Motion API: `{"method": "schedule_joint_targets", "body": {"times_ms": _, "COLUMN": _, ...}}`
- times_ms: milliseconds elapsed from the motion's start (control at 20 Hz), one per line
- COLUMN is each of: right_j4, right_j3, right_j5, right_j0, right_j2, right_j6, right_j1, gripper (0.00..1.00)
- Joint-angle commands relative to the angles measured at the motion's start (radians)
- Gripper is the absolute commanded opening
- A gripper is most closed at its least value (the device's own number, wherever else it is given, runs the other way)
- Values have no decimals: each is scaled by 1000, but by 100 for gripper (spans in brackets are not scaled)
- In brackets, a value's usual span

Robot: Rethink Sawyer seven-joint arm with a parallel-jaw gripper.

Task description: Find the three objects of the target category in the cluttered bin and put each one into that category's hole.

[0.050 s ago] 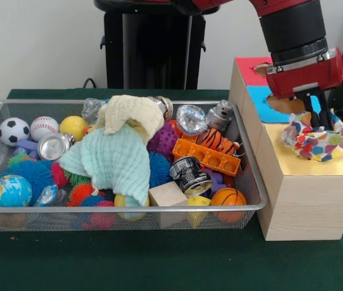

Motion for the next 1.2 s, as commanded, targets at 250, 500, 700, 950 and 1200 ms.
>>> {"method": "schedule_joint_targets", "body": {"times_ms": 250, "right_j4": -33, "right_j3": -96, "right_j5": -103, "right_j0": 45, "right_j2": -149, "right_j6": 122, "right_j1": 102, "gripper": 0}}
{"method": "schedule_joint_targets", "body": {"times_ms": 500, "right_j4": -14, "right_j3": -177, "right_j5": -97, "right_j0": 80, "right_j2": -211, "right_j6": 93, "right_j1": 156, "gripper": 0}}
{"method": "schedule_joint_targets", "body": {"times_ms": 700, "right_j4": -51, "right_j3": -226, "right_j5": -126, "right_j0": 92, "right_j2": -248, "right_j6": 58, "right_j1": 184, "gripper": 0}}
{"method": "schedule_joint_targets", "body": {"times_ms": 950, "right_j4": -123, "right_j3": -260, "right_j5": -135, "right_j0": 65, "right_j2": -210, "right_j6": 49, "right_j1": 200, "gripper": 0}}
{"method": "schedule_joint_targets", "body": {"times_ms": 1200, "right_j4": -126, "right_j3": -311, "right_j5": -60, "right_j0": 68, "right_j2": -232, "right_j6": 53, "right_j1": 233, "gripper": 0}}
